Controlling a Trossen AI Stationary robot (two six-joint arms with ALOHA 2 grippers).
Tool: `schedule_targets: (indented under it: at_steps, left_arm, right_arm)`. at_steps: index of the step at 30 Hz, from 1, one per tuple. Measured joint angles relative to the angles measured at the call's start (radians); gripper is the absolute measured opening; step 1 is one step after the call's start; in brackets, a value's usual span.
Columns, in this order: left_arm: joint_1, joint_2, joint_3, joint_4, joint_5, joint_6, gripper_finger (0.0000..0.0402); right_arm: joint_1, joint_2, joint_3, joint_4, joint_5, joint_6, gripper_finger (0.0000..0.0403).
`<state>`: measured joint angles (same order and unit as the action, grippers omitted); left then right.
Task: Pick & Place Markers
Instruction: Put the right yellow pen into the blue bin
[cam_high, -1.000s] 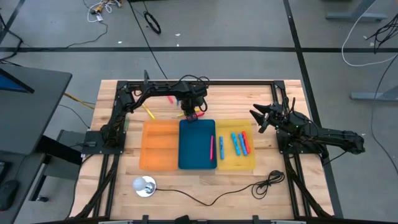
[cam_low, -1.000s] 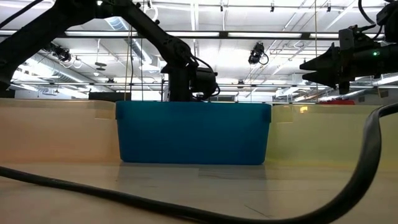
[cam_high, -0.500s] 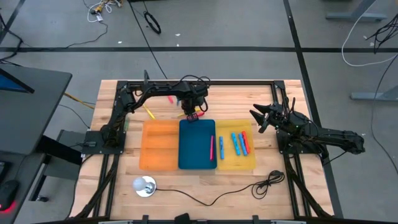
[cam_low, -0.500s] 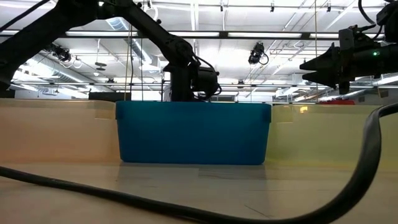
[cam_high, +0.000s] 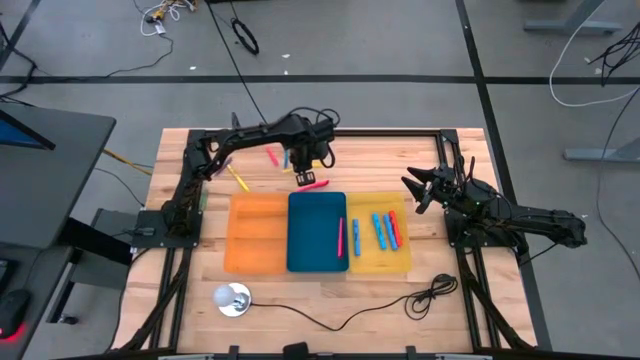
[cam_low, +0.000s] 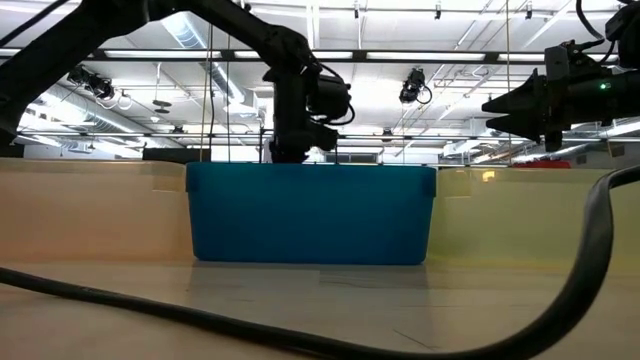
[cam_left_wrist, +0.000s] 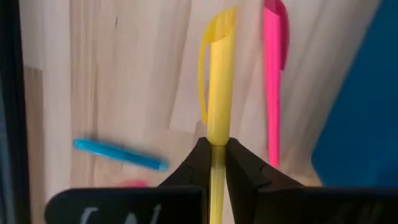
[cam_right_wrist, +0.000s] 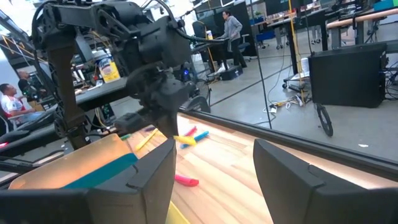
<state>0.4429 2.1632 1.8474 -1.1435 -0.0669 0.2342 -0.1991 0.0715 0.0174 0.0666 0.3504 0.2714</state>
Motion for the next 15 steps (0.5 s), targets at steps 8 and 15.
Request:
schedule_targets:
  at_steps: [8, 15]
  left_arm:
    - [-0.015, -0.003, 0.112, -0.120, -0.002, 0.197, 0.0027]
    - [-0.032, -0.004, 0.189, -0.173, 0.000, 0.456, 0.0027]
  right_arm:
    - [0.000, 0.000, 0.000, 0.000, 0.000, 0.000, 0.0215]
    - [0.000, 0.000, 0.000, 0.000, 0.000, 0.000, 0.0215]
